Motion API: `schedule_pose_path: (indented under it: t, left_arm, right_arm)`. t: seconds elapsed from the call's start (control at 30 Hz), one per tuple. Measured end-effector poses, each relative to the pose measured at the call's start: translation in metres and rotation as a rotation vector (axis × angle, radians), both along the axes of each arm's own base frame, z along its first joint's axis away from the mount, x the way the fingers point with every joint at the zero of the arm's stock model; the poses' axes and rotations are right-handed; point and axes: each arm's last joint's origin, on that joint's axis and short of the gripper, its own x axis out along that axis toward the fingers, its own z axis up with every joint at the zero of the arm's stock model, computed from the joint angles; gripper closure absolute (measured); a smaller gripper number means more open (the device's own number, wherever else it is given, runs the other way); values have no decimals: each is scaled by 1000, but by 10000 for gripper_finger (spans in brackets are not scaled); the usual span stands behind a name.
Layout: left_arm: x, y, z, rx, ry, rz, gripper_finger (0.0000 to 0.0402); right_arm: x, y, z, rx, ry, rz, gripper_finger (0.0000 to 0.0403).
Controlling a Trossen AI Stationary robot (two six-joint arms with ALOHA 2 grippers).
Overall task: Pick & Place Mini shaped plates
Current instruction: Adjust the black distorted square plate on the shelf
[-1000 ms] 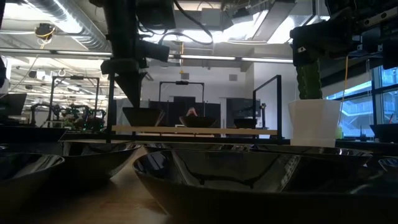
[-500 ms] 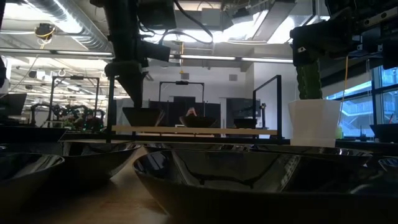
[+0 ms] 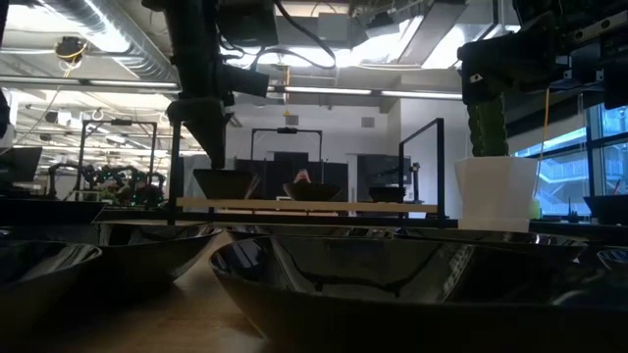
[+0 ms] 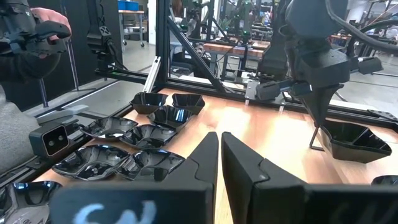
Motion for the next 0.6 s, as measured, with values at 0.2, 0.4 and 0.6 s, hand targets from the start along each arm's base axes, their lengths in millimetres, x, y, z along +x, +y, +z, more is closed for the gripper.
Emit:
schedule_pose_path:
  t: [0.2, 0.4, 0.6]
  left_arm:
    - [-1, 0, -2, 5, 9, 2, 399]
    - [-1, -1, -4, 32, 12, -27, 398]
    - [4, -9, 1, 153, -30, -77, 398]
  right_arm:
    - [0, 0, 0, 0, 0, 0, 379]
    - [0, 0, 0, 0, 0, 0, 379]
    - [0, 0, 0, 0, 0, 0, 379]
